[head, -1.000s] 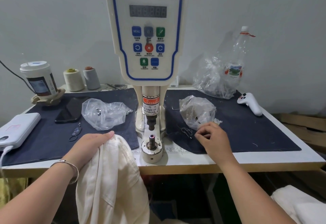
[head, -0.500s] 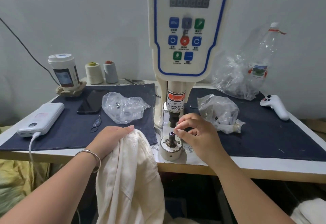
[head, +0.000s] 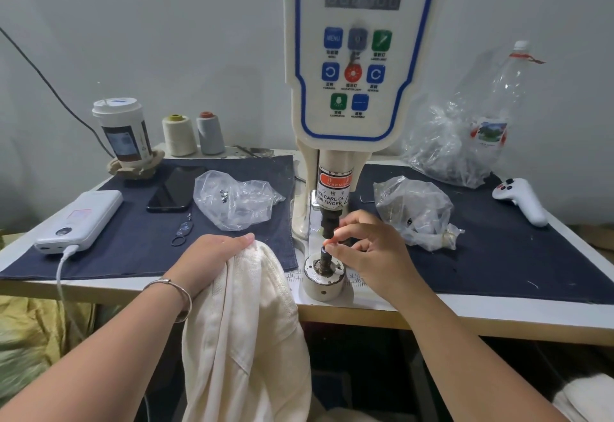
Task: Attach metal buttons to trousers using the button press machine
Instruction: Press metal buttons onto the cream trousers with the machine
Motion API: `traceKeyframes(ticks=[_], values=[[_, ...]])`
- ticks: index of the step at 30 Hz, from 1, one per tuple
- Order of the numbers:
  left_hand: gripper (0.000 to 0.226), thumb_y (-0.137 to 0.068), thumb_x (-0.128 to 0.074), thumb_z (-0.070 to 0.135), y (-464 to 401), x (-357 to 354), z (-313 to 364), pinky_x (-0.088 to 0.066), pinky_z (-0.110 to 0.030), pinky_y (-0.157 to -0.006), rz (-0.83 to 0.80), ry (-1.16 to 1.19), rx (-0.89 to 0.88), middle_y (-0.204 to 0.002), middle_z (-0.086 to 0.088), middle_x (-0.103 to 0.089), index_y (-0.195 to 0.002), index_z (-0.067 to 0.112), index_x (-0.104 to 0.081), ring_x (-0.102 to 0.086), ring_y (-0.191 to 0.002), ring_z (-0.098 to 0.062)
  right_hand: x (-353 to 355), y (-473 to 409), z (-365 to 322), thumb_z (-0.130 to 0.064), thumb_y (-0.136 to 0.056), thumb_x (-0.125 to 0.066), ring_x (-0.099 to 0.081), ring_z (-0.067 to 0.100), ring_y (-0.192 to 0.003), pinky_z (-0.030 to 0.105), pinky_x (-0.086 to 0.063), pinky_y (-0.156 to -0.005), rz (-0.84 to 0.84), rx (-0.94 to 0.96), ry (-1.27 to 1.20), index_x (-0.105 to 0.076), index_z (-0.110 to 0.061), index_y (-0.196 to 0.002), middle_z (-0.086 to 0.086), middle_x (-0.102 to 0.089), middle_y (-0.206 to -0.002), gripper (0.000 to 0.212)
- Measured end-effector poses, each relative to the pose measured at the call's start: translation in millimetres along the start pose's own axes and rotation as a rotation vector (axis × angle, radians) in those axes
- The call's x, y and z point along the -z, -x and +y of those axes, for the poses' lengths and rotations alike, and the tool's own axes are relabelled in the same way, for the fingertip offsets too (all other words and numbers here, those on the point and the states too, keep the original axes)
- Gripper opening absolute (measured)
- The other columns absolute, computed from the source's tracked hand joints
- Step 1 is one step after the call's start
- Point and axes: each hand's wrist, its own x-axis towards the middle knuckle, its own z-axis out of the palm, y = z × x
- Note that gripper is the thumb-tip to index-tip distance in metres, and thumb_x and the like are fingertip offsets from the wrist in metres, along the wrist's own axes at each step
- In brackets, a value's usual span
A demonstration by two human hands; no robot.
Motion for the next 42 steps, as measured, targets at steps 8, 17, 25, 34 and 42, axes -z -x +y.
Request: traceKeyframes(ticks=[8, 17, 25, 34, 42], values=[[0.034, -0.084, -0.067, 0.057, -0.2, 1.0, -0.8, -0.049, -0.032, -0.087, 0.005, -0.02, -0.007, -0.092, 0.004, -0.075, -0.081, 0.024, -0.076, -0.068, -0.092, -0.015, 1.3, 5.8, 4.0, -0.014, -0.081, -0.076, -0.061, 0.009, -0.08, 0.019, -0.047, -0.064, 0.069, 0.061, 0.035, -0.075, -0.012, -0.076, -0.001, -0.064, -0.096, 0.006], [0.06, -0.073, -0.071, 0.067, 53.2, 17.5, 25.4, -0.058, -0.032, -0.076, -0.368, 0.055, -0.027, -0.093, -0.013, -0.077, -0.091, 0.011, -0.079, -0.074, -0.085, -0.026, 15.2, 65.5, -30.1, -0.029, -0.09, -0.065, -0.065, 0.013, -0.072, 0.032, -0.053, -0.069, 0.154, 0.068, -0.049, -0.074, -0.019, -0.072, -0.005, -0.07, -0.07, 0.022], [0.052, -0.079, -0.078, 0.035, 110.7, 13.8, 66.8, -0.056, -0.029, -0.075, -0.944, 0.301, -0.139, -0.096, -0.015, -0.07, -0.11, -0.005, -0.067, -0.068, -0.079, -0.02, 11.3, 70.0, -59.9, -0.018, -0.068, -0.082, -0.062, 0.01, -0.11, 0.028, -0.049, -0.093, -0.579, -0.102, -0.343, -0.061, -0.023, -0.125, 0.0, -0.067, -0.12, 0.061], [0.051, -0.071, -0.072, 0.003, 100.0, 8.5, 56.3, -0.056, -0.037, -0.087, -0.94, 0.217, -0.117, -0.111, -0.021, -0.067, -0.121, -0.006, -0.061, -0.066, -0.097, -0.03, 44.3, 59.6, -26.6, -0.001, -0.068, -0.07, -0.069, 0.024, -0.089, 0.032, -0.054, -0.08, -0.74, -0.342, -0.809, -0.067, -0.001, -0.111, 0.014, -0.071, -0.1, 0.042], [0.059, -0.072, -0.08, 0.032, 65.1, -8.9, 47.6, -0.059, -0.036, -0.077, -0.651, 0.275, 0.11, -0.115, -0.021, -0.07, -0.12, 0.0, -0.067, -0.071, -0.092, -0.027, 45.7, 32.7, -18.3, -0.018, -0.063, -0.084, -0.069, 0.03, -0.099, 0.041, -0.057, -0.082, -0.376, -0.767, -0.905, -0.072, 0.002, -0.108, 0.02, -0.069, -0.112, 0.05]])
